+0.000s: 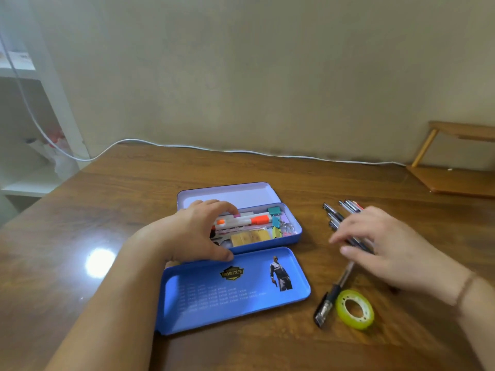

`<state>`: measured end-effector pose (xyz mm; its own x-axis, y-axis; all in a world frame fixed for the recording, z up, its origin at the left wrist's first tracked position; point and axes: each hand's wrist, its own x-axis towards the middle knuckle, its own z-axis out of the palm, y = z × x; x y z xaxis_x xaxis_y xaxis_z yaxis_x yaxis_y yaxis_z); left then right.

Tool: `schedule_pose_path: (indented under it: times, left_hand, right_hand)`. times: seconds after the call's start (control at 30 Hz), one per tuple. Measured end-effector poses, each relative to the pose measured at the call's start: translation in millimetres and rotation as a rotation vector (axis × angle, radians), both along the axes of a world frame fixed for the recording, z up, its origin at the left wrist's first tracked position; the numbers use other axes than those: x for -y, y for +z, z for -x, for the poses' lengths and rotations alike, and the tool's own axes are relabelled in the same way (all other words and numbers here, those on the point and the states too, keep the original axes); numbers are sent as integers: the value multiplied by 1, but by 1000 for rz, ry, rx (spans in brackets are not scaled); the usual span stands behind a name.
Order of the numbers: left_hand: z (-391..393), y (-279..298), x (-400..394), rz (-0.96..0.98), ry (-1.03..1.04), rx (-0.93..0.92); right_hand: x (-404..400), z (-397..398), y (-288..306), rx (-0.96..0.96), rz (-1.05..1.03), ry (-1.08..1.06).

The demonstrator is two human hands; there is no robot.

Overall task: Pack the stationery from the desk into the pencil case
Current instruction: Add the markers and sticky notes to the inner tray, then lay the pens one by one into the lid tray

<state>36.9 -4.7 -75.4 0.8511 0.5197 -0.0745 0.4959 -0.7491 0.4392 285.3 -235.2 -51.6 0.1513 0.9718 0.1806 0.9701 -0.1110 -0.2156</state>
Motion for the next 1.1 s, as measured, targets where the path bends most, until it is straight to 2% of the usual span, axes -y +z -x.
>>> schedule_pose_path:
  times: [0.1, 0.23, 0.37, 0.43, 0.5, 0.53, 0.6, 0.67, 0.73, 0.83, 0.9, 1.0, 1.1]
  left_hand:
    - [-4, -4, 4, -98, -19, 19]
    - [-7, 0, 12, -190, -116, 147]
    - [-18, 3, 28, -310, -178, 152]
    - [-26, 6, 39, -345, -198, 238]
    - [-32, 14, 54, -279, -254, 424]
    - [-35, 18, 62, -211, -278, 526]
    - [-44, 20, 79, -44, -252, 724]
    - [-53, 18, 93, 149, -128, 911]
    - [-62, 14, 103, 293, -40, 1024]
    - [-67, 10, 109, 434, -67, 996]
    - [-63, 9, 107, 510, -151, 892]
    - [-58, 10, 104, 455, -283, 647]
    - [-51, 16, 99, 454, -301, 549]
  right_hand:
    - [15, -13, -10, -135, 122, 125]
    - [8, -13, -24, -22, 153, 187]
    - [8, -12, -29, -5, 41, 179]
    - [10, -9, -27, -148, -175, 115]
    - [9, 5, -23, -395, -421, -1]
    - [6, 15, -22, -453, -492, -22]
    - [1, 37, -22, -420, -552, 4]
    - [-2, 51, -23, -373, -609, 33]
    - [-2, 58, -23, -366, -657, 27]
    - [-1, 62, -24, -331, -618, 94]
    - [1, 56, -22, -305, -663, 117]
    - [3, 39, -17, -179, -782, 78]
    - [0, 30, -19, -132, -704, 225]
